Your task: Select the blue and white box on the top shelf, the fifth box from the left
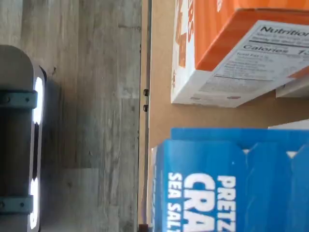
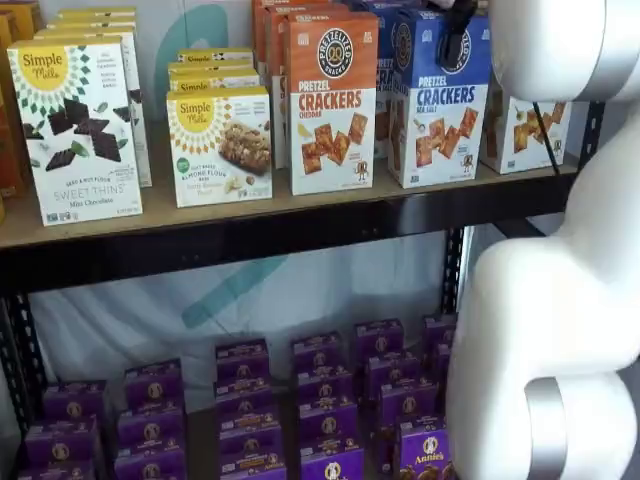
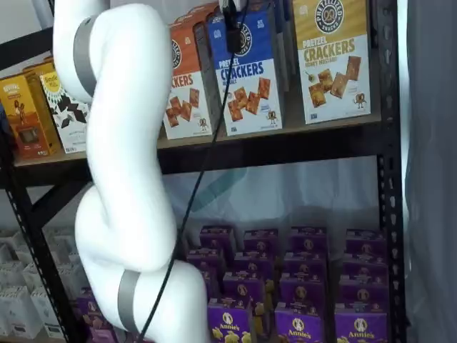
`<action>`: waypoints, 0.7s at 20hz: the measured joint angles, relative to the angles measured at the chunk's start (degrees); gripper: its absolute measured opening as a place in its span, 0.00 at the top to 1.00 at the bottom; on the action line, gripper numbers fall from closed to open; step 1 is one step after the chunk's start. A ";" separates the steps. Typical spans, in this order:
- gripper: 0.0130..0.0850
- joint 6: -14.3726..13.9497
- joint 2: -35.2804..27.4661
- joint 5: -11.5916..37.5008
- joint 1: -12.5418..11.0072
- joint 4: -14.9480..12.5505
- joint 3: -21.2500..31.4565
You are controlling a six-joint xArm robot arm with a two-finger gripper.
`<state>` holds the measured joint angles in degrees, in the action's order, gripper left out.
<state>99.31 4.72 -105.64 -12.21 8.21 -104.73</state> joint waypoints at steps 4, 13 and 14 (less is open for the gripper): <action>0.39 0.06 0.30 0.29 0.01 -0.15 0.47; 0.39 -0.14 0.69 -0.01 0.04 0.30 0.69; 0.39 -0.18 0.74 -0.30 -0.01 0.48 0.58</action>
<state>99.12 5.46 -105.94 -12.21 8.69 -104.15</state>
